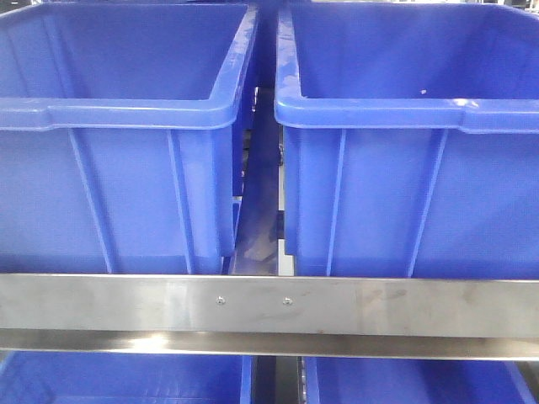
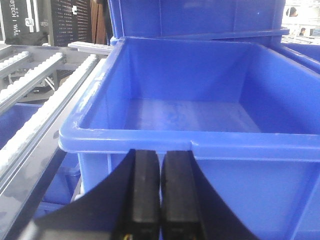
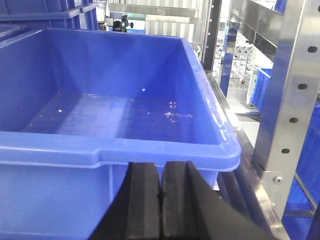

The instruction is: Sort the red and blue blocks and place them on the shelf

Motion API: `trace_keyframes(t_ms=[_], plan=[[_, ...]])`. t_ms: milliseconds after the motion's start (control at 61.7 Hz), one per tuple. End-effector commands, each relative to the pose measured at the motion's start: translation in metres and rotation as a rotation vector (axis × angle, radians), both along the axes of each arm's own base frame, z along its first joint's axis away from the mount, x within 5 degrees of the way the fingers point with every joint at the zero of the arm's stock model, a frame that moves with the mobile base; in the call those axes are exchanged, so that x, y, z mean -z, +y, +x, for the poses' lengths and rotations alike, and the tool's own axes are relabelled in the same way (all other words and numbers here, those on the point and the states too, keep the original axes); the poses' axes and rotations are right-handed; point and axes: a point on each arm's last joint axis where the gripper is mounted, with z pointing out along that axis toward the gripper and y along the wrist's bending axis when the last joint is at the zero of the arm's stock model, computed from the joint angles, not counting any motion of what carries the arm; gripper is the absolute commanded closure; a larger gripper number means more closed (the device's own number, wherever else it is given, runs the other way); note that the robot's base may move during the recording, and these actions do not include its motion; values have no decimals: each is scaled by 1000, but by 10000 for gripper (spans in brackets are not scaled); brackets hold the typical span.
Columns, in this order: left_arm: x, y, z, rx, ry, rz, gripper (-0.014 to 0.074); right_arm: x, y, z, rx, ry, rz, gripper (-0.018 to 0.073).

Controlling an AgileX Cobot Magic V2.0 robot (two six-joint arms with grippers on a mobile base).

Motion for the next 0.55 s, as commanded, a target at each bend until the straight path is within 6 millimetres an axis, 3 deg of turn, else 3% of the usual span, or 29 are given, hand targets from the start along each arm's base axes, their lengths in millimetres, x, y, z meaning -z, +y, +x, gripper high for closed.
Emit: trace_keyframes(t_ms=[0, 535], plan=[[0, 1, -1, -8, -80, -20, 472, -17, 1, -4, -5, -134, -2, 510], [0, 1, -1, -8, -80, -20, 472, -17, 1, -4, -5, -134, -2, 510]])
